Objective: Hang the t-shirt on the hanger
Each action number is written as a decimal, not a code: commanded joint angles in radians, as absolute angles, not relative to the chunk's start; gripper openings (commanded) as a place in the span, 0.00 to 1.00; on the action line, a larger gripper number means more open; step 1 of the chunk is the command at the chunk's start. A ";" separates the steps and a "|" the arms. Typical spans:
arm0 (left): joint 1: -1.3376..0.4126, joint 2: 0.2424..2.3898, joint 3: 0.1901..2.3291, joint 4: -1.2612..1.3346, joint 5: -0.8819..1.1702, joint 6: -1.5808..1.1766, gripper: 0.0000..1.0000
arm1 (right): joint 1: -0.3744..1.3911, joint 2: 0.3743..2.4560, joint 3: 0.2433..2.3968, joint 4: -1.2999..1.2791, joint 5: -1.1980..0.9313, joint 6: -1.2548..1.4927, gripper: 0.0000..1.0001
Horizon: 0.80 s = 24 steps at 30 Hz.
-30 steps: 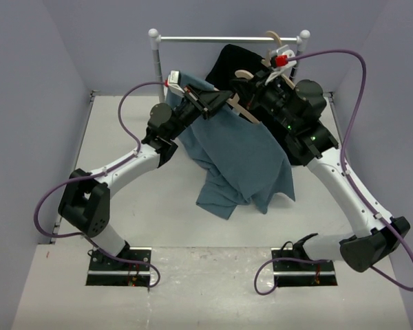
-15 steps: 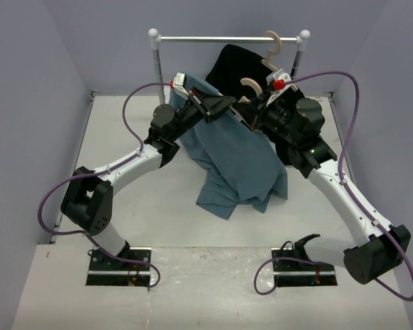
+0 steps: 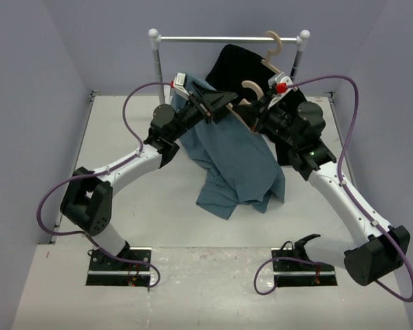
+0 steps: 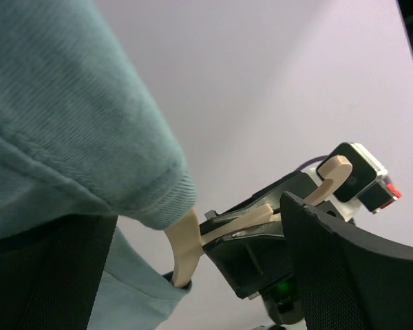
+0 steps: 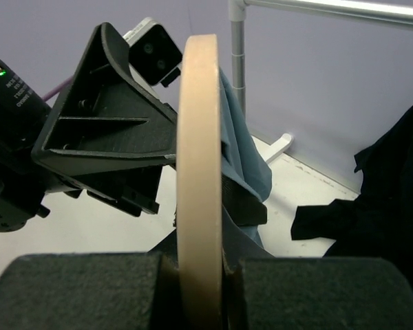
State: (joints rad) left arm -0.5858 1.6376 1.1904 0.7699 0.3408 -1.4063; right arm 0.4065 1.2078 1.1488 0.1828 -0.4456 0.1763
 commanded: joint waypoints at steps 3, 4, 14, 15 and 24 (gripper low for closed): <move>-0.580 1.508 1.328 0.487 0.119 -1.195 1.00 | 0.403 1.259 1.297 0.092 -0.265 0.169 0.00; -0.579 1.473 1.346 0.394 0.075 -1.167 1.00 | 0.403 1.267 1.307 0.075 -0.239 0.170 0.00; -0.578 1.158 1.052 0.353 -0.086 -1.086 1.00 | 0.402 1.632 1.798 -0.210 -0.026 0.209 0.00; -0.578 1.126 0.998 0.362 -0.080 -1.048 1.00 | 0.402 1.681 1.862 -0.241 -0.017 0.209 0.00; -0.579 0.619 0.905 -0.050 -0.141 -0.680 1.00 | 0.402 2.107 2.447 -0.412 0.069 0.180 0.00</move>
State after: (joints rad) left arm -0.5830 0.7925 0.8942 0.1396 -0.0654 -0.9106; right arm 0.4053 2.0602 2.3115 -0.3733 0.0061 0.1919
